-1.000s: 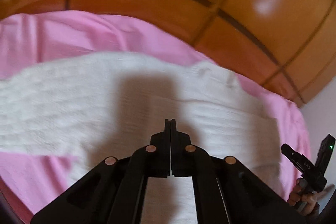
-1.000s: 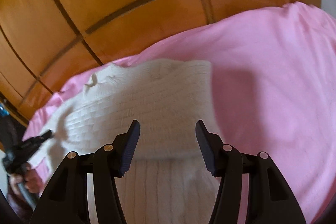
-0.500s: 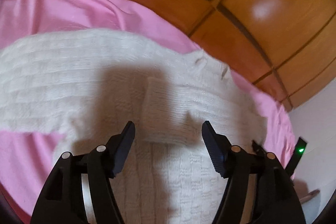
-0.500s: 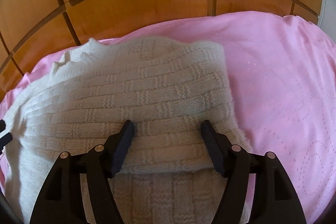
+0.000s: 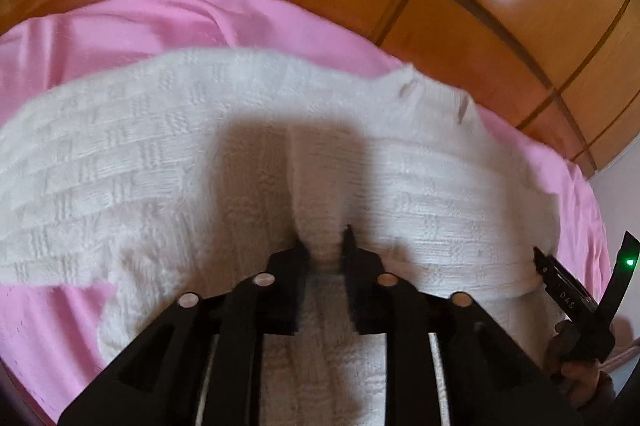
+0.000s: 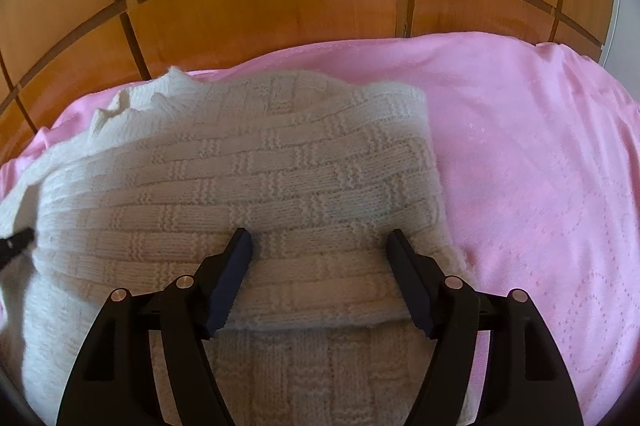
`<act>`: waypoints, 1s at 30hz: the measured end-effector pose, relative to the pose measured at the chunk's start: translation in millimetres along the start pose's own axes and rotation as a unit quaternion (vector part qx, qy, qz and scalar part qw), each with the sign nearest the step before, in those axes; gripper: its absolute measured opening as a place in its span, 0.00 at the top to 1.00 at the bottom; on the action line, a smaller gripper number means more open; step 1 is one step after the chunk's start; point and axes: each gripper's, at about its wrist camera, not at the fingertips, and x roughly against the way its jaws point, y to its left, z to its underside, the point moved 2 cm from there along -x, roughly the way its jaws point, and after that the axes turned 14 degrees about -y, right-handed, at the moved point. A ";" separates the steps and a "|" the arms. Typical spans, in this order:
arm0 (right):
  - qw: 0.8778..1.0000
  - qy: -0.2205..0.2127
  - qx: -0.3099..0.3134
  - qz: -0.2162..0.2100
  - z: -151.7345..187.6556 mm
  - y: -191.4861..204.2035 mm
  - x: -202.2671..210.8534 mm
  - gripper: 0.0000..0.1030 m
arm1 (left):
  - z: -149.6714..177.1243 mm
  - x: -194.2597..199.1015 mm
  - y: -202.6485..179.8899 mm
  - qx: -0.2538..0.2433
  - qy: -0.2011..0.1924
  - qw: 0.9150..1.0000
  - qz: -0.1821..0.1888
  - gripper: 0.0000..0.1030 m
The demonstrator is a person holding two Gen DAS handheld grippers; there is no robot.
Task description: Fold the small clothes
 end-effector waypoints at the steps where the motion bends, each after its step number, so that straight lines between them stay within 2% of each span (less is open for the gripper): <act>1: 1.000 0.000 -0.001 -0.001 0.1 -0.5 -0.3 0.31 | 0.5 4.9 1.7 0.012 -0.004 1.000 0.004 0.67; 3: 1.000 0.001 0.000 0.000 0.2 -0.8 -1.3 0.31 | 1.1 19.1 4.7 0.017 -0.019 1.000 -0.011 0.42; 4: 1.000 0.001 0.000 0.000 0.1 -0.7 -1.5 0.30 | 1.4 26.1 7.6 0.014 -0.027 0.999 -0.021 0.35; 6: 1.000 0.000 -0.002 -0.001 0.2 -2.1 -1.1 0.29 | 4.8 42.8 18.6 0.030 -0.037 0.998 -0.029 0.35; 8: 1.000 0.001 -0.006 -0.003 0.0 -3.5 -1.4 0.29 | 9.5 60.6 36.7 0.073 -0.046 0.996 -0.019 0.35; 11: 1.000 0.000 -0.005 -0.003 0.4 -3.7 -1.3 0.29 | 15.9 87.5 64.4 0.111 -0.064 0.991 -0.026 0.40; 15: 1.000 0.004 -0.004 -0.002 -1.3 -3.2 -0.9 0.29 | 25.8 128.7 118.0 0.162 -0.075 0.982 -0.054 0.43; 16: 1.000 0.008 -0.001 0.001 -3.1 -2.5 0.9 0.29 | 28.8 139.0 135.0 0.179 -0.079 0.978 -0.066 0.48; 18: 1.000 0.013 0.001 0.006 -10.3 0.7 11.0 0.29 | 35.5 156.7 166.7 0.214 -0.087 0.969 -0.086 0.55; 19: 1.000 0.001 -0.013 -0.007 -14.3 2.7 22.9 0.29 | 38.8 166.7 187.8 0.238 -0.093 0.963 -0.090 0.58; 21: 0.999 -0.019 -0.028 -0.040 -16.1 12.1 47.3 0.29 | 45.6 183.9 224.9 0.283 -0.112 0.947 -0.106 0.66; 24: 0.996 -0.011 -0.011 -0.092 -0.6 39.4 70.6 0.27 | 50.1 204.4 278.9 0.343 -0.136 0.921 -0.124 0.74; 25: 0.995 -0.006 0.003 -0.104 6.6 49.1 74.8 0.27 | 49.0 211.5 296.5 0.359 -0.150 0.911 -0.135 0.74; 27: 0.992 0.004 0.046 -0.116 25.6 72.1 79.9 0.27 | 47.2 216.9 320.8 0.388 -0.159 0.898 -0.131 0.74; 28: 0.991 0.006 0.060 -0.117 32.5 79.5 80.5 0.27 | 48.5 220.3 336.4 0.420 -0.165 0.882 -0.135 0.74; 29: 0.991 0.014 0.070 -0.117 42.4 87.3 77.8 0.27 | 47.6 223.9 346.3 0.435 -0.176 0.873 -0.134 0.73; 30: 0.990 0.023 0.072 -0.116 48.3 90.5 74.8 0.27 | 44.4 226.8 353.9 0.437 -0.182 0.871 -0.133 0.67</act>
